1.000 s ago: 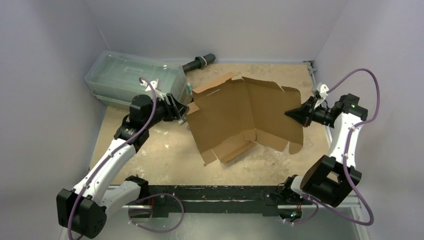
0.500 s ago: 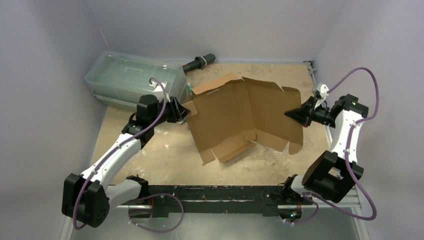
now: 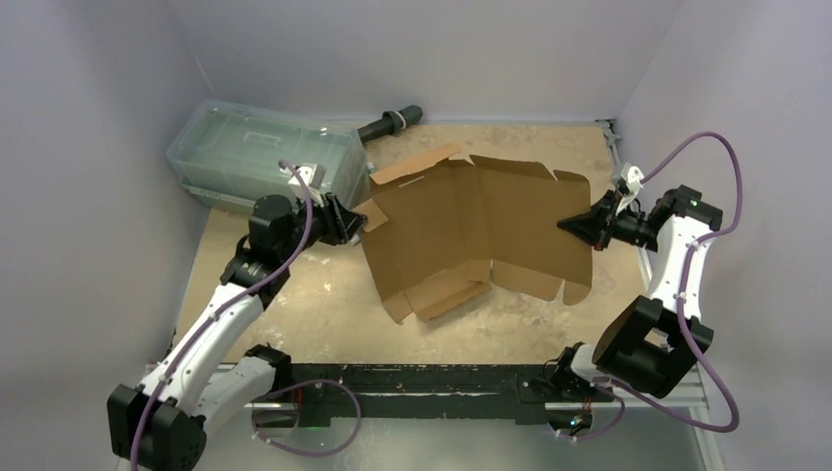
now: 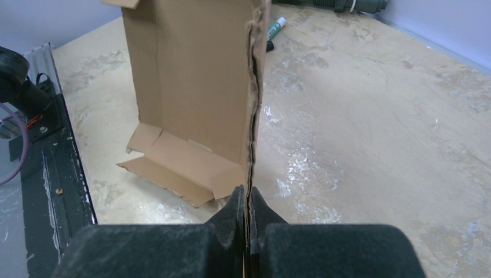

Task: Fold the paper box

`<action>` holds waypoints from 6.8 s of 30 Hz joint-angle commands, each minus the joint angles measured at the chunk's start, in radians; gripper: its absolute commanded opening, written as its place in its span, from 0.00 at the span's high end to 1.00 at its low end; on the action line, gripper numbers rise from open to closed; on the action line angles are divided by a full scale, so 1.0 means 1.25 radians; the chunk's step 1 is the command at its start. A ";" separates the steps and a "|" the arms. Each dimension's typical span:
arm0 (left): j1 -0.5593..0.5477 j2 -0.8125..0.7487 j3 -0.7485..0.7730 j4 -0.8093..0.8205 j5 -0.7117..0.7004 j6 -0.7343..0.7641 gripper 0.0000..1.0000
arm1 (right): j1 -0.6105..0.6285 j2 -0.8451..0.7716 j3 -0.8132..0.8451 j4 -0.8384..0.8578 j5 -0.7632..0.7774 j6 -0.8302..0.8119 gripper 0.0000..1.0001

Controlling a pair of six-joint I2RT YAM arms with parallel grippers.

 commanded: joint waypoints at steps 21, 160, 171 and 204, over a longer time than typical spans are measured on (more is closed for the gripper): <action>0.005 0.165 0.412 0.094 0.206 -0.096 0.05 | 0.003 -0.033 0.008 -0.007 -0.013 -0.049 1.00; -0.368 0.549 0.539 0.143 -0.311 -0.007 1.00 | 0.023 0.000 0.038 -0.007 -0.002 -0.006 1.00; -0.350 0.138 0.416 -0.108 -0.250 0.053 0.45 | 0.022 0.002 0.095 -0.010 0.023 -0.003 1.00; -0.350 -0.301 -0.307 0.098 -0.299 -0.259 0.14 | 0.146 -0.041 0.220 0.279 0.250 0.370 1.00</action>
